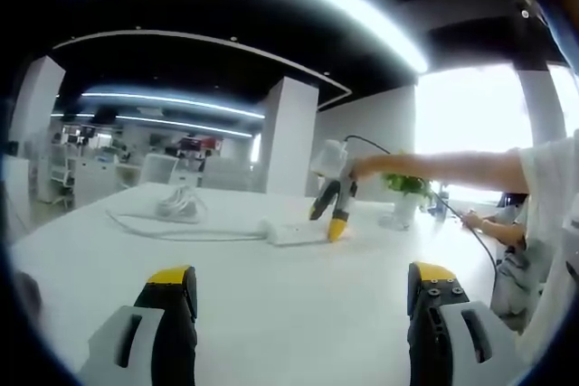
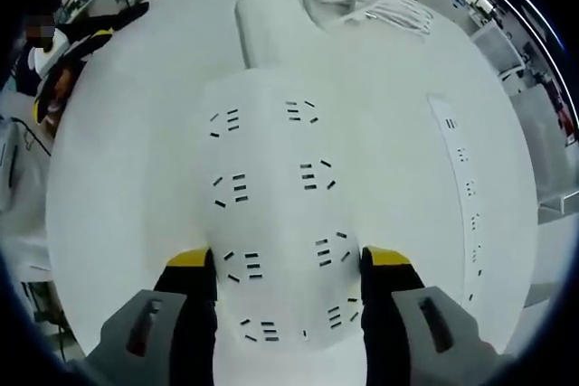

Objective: Straighten the power strip on the desk, plug the charger into it

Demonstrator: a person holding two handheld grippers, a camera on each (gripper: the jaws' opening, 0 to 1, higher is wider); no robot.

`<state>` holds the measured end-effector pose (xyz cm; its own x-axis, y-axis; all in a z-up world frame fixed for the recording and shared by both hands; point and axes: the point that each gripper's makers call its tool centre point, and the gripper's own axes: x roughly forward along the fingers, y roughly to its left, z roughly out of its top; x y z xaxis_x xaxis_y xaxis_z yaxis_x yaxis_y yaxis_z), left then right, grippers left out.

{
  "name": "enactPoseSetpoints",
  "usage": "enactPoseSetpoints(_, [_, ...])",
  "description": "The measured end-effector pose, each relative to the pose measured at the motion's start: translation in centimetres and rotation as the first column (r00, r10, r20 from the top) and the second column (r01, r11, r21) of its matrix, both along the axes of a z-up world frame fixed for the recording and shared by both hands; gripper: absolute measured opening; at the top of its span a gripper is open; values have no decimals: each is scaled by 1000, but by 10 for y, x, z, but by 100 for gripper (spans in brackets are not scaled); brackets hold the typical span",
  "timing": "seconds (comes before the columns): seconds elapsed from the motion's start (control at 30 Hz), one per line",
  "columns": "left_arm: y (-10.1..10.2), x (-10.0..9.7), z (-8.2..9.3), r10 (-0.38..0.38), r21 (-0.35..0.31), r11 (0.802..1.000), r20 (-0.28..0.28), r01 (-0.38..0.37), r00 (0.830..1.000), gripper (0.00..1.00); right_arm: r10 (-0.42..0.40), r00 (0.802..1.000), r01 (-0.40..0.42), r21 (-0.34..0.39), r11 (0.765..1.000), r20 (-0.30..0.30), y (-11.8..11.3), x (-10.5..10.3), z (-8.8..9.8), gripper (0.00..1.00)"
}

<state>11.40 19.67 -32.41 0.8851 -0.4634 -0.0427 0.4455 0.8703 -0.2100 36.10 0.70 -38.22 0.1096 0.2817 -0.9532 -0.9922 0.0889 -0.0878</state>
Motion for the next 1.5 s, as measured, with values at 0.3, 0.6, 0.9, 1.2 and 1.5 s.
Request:
enactPoseSetpoints(0.3, [2, -2, 1, 4, 2, 1000, 3, -4, 1000, 99, -4, 1000, 2, 81, 997, 23, 0, -2, 2, 65])
enactPoseSetpoints(0.6, [1, -2, 0, -1, -9, 1000, 2, 1, 1000, 99, -54, 998, 44, 253, 966, 32, 4, 1, 8, 65])
enactPoseSetpoints(0.9, [2, -4, 0, -1, -8, 1000, 5, 1, 1000, 99, -86, 996, 73, 383, 921, 16, 8, 3, 12, 71])
enactPoseSetpoints(1.2, [3, -6, 0, 2, -9, 1000, 6, -2, 1000, 99, -80, 996, 40, 579, 814, 43, 24, 2, 28, 86])
enactPoseSetpoints(1.5, [3, -9, 3, 1, -5, 1000, 13, -1, 1000, 99, -100, 987, -30, 760, 649, 124, 40, -1, 63, 100])
